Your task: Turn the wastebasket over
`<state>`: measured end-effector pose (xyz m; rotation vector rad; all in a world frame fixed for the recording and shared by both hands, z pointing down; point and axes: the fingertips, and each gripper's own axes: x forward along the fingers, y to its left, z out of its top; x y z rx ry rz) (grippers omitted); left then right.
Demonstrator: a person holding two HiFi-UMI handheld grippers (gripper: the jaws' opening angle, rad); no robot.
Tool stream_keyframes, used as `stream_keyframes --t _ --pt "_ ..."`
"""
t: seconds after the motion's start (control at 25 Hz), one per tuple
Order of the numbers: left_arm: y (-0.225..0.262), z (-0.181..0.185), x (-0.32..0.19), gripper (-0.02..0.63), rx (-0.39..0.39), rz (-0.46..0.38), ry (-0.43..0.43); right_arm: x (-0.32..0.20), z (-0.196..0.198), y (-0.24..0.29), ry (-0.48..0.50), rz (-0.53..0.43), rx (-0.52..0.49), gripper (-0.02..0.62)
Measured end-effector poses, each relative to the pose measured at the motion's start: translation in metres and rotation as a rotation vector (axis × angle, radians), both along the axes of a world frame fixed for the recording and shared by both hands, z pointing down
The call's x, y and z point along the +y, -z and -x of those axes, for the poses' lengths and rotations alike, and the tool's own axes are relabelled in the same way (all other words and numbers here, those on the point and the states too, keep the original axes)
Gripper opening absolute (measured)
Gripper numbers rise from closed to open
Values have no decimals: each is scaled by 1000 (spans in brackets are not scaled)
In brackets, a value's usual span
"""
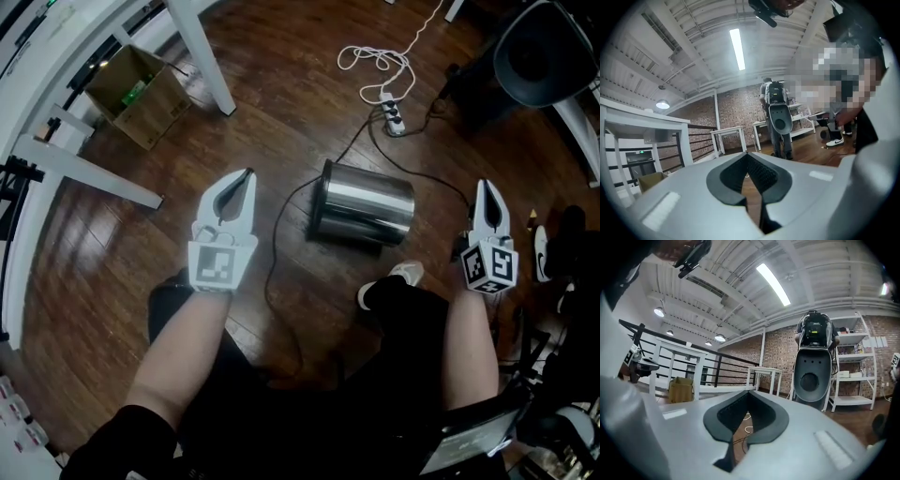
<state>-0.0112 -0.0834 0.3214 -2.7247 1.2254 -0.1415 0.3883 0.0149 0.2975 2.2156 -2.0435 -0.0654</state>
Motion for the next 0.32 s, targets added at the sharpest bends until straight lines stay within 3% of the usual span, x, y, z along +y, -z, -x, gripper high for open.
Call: stream_keyframes --t 0.32 --pt "10 13 -15 -2 18 -30 37 -10 3 -5 17 16 13 0"
